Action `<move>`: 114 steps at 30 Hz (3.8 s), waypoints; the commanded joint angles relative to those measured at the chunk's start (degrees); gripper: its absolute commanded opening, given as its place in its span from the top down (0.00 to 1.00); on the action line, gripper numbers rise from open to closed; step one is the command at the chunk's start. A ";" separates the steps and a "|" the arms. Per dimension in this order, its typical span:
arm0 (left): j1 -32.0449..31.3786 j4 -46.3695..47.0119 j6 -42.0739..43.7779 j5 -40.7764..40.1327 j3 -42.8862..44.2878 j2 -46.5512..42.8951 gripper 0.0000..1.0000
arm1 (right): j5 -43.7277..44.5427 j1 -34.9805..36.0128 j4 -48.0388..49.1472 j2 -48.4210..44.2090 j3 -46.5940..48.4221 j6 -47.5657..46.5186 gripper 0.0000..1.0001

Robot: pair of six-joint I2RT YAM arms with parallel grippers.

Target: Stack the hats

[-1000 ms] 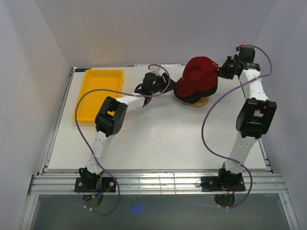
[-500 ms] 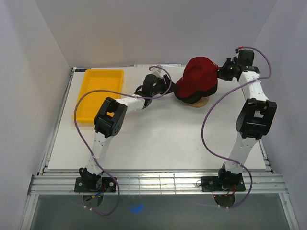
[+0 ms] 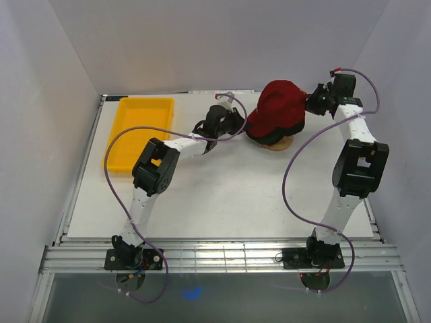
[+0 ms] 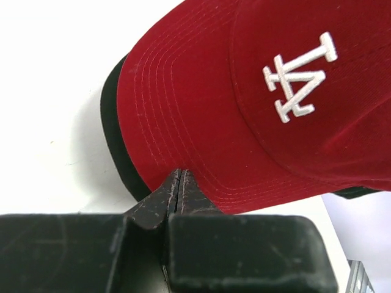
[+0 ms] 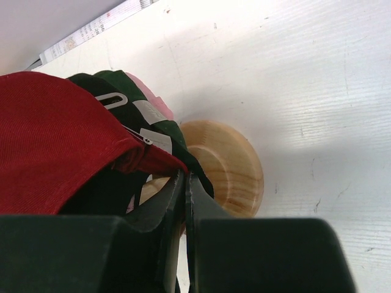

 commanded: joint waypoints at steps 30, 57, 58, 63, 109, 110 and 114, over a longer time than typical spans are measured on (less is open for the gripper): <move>0.81 -24.08 11.99 -3.61 6.46 -12.49 0.87 | 4.75 -2.51 -0.58 -4.23 -6.31 -2.07 0.90; 0.90 -25.68 12.79 1.75 19.99 -8.02 0.45 | -7.72 -2.42 -4.62 7.28 17.40 -1.01 0.39; 0.90 -24.71 12.70 2.01 20.17 -7.93 0.44 | -8.08 -2.42 -5.32 8.07 18.55 -1.10 0.38; 0.90 -22.77 12.96 4.04 21.49 -7.32 0.39 | -4.49 -2.60 -7.87 6.68 19.89 0.21 0.30; 0.11 -18.20 10.06 9.66 37.31 3.40 0.37 | -23.03 -9.02 13.66 -10.82 -11.41 20.26 0.41; 0.11 -18.20 10.15 9.66 37.22 3.40 0.37 | -22.68 -8.84 13.66 -10.73 -11.40 20.17 0.41; 0.11 -18.11 10.24 9.66 37.13 3.40 0.38 | -21.88 -8.23 12.70 -9.15 -9.74 19.38 0.42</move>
